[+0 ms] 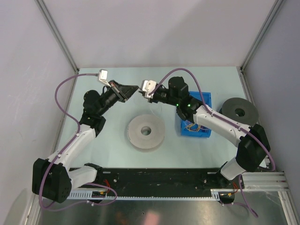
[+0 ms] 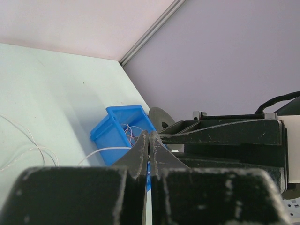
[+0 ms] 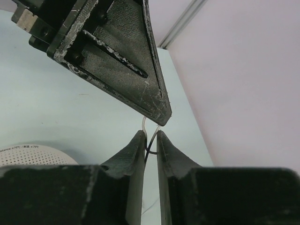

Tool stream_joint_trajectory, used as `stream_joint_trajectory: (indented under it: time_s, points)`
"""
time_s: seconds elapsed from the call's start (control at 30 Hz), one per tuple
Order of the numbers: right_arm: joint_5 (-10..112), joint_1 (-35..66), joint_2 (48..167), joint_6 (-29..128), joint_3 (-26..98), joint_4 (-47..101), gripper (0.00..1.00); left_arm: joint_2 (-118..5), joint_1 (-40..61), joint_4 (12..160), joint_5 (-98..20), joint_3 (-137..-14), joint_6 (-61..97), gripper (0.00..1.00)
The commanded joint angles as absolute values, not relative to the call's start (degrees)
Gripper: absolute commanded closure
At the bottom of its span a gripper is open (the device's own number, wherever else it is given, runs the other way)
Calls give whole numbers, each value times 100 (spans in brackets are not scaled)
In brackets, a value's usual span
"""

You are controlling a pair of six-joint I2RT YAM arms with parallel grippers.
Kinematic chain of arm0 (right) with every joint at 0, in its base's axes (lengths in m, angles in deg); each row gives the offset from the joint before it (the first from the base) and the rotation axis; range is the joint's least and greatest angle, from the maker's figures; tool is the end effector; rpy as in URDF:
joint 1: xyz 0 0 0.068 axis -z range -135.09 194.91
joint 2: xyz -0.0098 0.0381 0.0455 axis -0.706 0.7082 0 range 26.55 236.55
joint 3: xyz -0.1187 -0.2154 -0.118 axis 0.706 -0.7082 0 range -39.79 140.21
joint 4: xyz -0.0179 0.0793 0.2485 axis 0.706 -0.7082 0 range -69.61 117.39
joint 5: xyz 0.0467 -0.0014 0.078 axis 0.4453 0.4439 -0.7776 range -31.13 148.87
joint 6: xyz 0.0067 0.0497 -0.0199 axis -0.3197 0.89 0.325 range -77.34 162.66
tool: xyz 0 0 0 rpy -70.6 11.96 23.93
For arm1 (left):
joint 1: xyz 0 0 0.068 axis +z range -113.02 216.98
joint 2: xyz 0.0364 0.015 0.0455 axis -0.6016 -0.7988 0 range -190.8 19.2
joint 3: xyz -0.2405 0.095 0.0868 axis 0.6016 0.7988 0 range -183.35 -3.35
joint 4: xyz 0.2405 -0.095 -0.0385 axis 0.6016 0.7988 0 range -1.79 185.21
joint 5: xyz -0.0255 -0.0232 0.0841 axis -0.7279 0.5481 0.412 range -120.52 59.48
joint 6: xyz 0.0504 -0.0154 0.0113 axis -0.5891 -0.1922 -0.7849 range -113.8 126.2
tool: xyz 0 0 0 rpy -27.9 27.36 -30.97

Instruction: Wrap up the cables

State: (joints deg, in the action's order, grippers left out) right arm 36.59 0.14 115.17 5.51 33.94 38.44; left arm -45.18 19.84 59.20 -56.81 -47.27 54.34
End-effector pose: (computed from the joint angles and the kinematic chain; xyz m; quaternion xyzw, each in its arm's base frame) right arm 0.2550 0.2719 0.3653 -0.5694 0.4546 0.1854 0.6593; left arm 0.2448 -0.0921 0.3379 -0.0037 0.6583 -0.5230 0.5415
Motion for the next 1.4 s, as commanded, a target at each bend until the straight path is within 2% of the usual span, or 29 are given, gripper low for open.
stream_joint_trajectory:
  time_s: [0.0,0.23,0.5,0.57,0.63,0.7,0.87,0.97,1.17,1.37]
  points:
    - [3637,71,11503,478,3429,4029,85,-4376,1957,5830,-5685,-4791,5475,100]
    - [3561,171,11496,431,3422,3925,99,-4393,1958,5824,-5726,-4801,5491,100]
    - [3392,396,11408,452,3425,3616,100,-4359,2127,5824,-5847,-4784,5493,99]
    - [3332,485,11371,465,3426,3556,100,-4330,2244,5826,-5937,-4767,5501,84]
    - [3271,587,11325,475,3425,3510,100,-4268,2421,5877,-6125,-4703,5547,57]
    - [3190,694,11254,488,3422,3441,100,-4182,2634,6284,-6365,-4690,5347,40]
    - [2984,1135,11094,640,3426,3297,100,-4271,3174,8539,-7084,-4885,3758,24]
    - [2933,1513,10993,762,3422,3334,100,-4544,3339,9374,-7591,-4673,3060,14]
    - [2907,2138,10741,852,3426,3244,100,-5393,3397,9595,-8177,-4214,2624,12]
    - [2926,2709,10598,1069,3463,3513,100,-6404,3297,9603,-8339,-4209,2356,20]
